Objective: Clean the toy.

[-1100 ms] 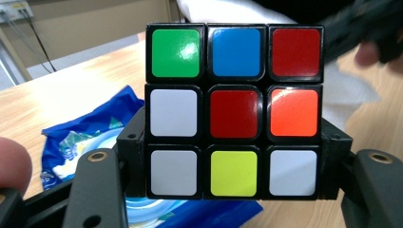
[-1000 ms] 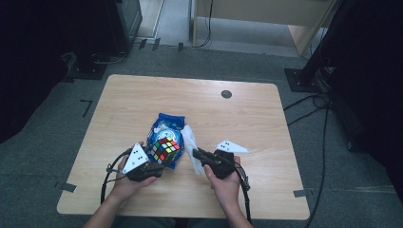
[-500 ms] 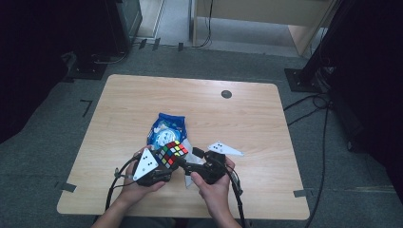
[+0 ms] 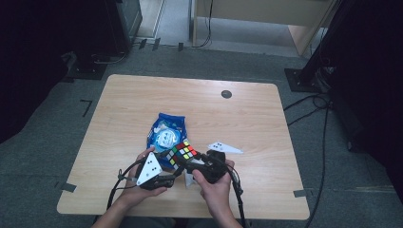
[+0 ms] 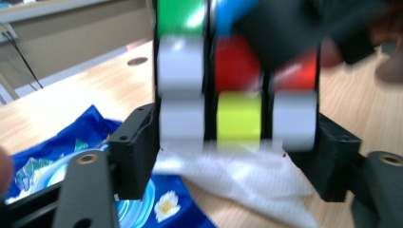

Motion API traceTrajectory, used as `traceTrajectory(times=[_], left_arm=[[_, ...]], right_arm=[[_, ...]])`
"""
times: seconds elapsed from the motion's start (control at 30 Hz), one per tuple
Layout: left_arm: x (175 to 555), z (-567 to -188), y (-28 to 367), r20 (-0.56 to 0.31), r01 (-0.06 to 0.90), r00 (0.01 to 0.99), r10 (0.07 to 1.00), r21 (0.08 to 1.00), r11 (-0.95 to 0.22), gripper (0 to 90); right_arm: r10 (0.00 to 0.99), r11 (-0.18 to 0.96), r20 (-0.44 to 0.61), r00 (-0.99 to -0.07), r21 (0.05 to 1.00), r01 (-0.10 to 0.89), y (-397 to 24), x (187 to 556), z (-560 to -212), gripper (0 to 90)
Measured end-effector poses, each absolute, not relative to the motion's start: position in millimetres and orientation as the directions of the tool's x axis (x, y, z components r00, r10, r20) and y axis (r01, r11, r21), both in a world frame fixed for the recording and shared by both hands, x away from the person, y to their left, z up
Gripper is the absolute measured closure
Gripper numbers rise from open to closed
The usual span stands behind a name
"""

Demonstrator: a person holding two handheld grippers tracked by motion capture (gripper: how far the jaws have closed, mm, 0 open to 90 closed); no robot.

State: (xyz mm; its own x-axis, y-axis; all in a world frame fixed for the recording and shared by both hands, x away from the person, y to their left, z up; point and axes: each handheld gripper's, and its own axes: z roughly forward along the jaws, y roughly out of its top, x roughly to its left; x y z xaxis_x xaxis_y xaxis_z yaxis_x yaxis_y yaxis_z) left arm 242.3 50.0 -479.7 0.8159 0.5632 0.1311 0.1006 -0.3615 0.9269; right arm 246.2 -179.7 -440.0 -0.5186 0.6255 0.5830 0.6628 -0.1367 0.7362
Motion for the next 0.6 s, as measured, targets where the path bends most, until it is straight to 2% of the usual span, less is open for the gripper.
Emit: traceTrajectory(times=[0.2,0.37,0.6], left_arm=[[247.9,-480.9,56.7,0.119,0.118,0.803,0.584,0.929,-0.351,27.1],[241.2,-479.8,51.6,0.194,0.068,0.784,0.59,0.918,-0.392,26.3],[235.6,-476.7,46.9,0.213,0.034,0.796,0.567,0.919,-0.392,21.4]], right_arm=[[0.61,-0.091,0.582,-0.538,0.726,0.681,-186.3,249.2,-437.4,34.2],[0.613,-0.07,0.569,-0.548,0.73,0.68,-181.1,249.2,-438.9,34.1],[0.611,-0.013,0.555,-0.564,0.719,0.694,-172.9,249.1,-442.5,34.2]])
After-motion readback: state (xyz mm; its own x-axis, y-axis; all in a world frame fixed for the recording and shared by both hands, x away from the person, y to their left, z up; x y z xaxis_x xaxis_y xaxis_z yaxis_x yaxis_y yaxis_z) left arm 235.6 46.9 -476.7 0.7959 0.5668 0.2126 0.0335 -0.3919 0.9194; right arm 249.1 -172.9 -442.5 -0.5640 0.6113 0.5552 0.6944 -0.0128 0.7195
